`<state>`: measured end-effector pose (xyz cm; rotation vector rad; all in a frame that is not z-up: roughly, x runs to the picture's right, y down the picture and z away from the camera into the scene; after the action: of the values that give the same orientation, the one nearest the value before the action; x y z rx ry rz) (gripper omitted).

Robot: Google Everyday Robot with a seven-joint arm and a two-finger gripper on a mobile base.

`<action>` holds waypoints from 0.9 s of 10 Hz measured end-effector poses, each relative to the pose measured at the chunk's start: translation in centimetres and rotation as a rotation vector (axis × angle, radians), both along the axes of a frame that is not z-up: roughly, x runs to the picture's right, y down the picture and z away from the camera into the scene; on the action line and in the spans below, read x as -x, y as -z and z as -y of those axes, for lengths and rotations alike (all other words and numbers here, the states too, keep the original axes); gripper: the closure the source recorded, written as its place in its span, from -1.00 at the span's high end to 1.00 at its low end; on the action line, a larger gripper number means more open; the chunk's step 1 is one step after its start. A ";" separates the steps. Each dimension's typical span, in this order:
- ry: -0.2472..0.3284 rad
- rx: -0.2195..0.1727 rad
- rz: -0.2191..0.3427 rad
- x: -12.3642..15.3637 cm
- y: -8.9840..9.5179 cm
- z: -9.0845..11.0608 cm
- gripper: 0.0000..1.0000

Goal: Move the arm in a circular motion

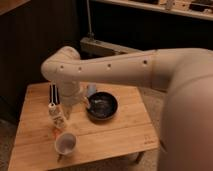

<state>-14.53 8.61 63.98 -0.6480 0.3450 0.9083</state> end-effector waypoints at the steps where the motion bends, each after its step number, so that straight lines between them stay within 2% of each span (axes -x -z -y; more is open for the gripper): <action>1: 0.027 -0.005 0.028 2.0 -0.5 0.7 0.30; 4: 0.066 -0.050 0.070 5.4 -2.8 4.4 0.30; 7: 0.046 -0.093 0.051 4.1 -5.6 9.4 0.30; 9: 0.002 -0.123 0.014 1.9 -7.3 12.7 0.30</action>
<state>-16.47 -4.11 71.26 -0.5408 0.2746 0.9150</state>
